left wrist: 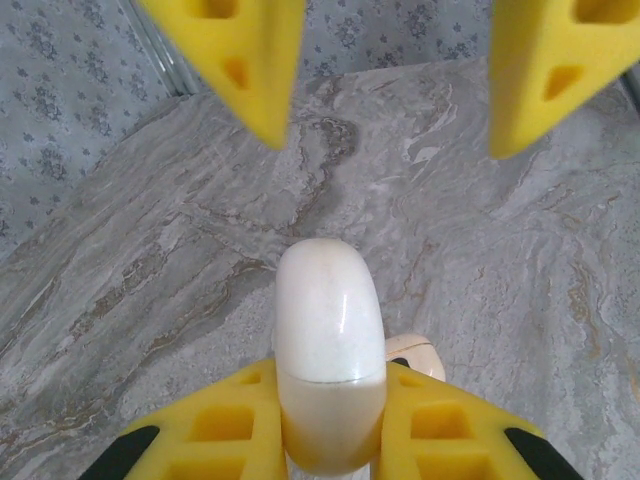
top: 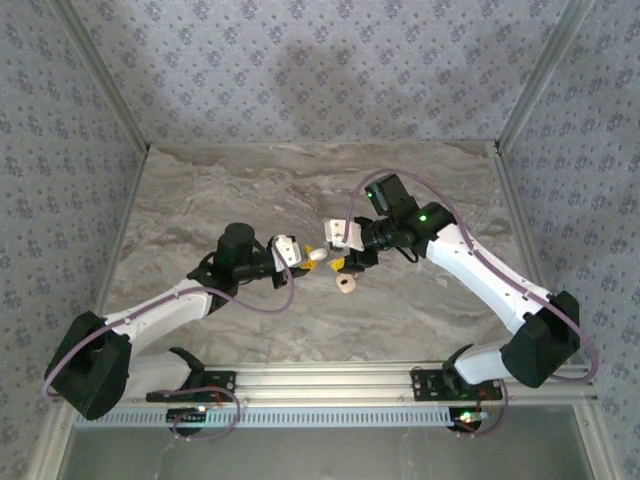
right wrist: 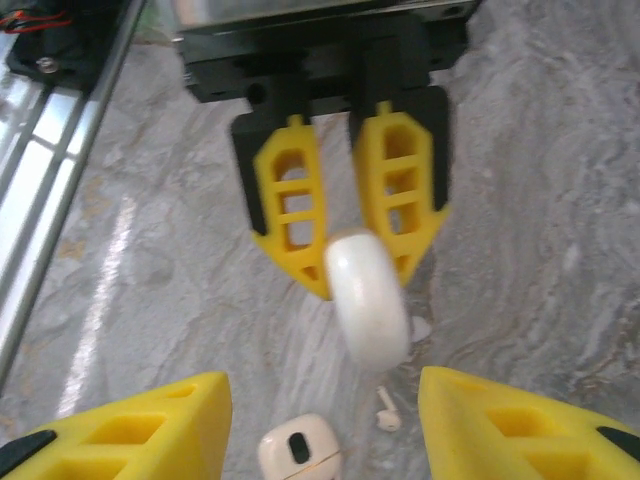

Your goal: Insert the wireless bluetooth earbuds into the charging case

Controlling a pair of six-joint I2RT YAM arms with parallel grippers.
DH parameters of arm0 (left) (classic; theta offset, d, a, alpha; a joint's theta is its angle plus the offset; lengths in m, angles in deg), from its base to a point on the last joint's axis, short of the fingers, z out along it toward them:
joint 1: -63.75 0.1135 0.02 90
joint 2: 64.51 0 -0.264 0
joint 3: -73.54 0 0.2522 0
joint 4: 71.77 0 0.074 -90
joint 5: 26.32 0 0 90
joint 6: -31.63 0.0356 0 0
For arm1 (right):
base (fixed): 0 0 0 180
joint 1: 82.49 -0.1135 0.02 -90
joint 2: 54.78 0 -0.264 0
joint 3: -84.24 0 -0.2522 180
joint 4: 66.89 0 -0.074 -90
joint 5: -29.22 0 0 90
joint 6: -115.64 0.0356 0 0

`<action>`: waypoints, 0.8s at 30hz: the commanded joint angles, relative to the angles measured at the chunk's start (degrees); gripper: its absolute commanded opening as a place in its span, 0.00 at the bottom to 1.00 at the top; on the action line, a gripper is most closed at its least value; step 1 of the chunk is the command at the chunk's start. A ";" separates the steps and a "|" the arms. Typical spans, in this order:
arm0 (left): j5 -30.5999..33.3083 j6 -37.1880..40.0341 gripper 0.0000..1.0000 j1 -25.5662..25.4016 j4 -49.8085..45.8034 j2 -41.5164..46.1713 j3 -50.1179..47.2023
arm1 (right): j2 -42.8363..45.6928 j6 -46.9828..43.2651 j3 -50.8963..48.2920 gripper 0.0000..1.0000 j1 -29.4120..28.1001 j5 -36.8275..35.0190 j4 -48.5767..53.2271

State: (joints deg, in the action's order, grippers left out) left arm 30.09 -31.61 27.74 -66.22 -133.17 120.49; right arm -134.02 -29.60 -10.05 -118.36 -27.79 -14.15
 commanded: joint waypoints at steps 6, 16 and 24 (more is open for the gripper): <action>-0.26 0.00 0.14 0.18 1.15 1.69 1.09 | -3.46 -0.92 1.72 0.52 -1.52 -0.45 -4.97; -0.60 -0.22 0.14 0.18 1.56 1.53 1.20 | -6.62 -4.42 3.56 0.44 -3.11 1.15 -0.79; -0.77 -0.80 0.13 0.23 2.22 1.61 1.18 | -7.86 -5.90 4.36 0.21 -3.77 0.40 -0.23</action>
State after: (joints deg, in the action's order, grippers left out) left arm 30.01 -31.87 27.74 -66.14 -132.47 120.49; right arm -141.06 -34.61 -7.30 -121.42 -28.05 -16.71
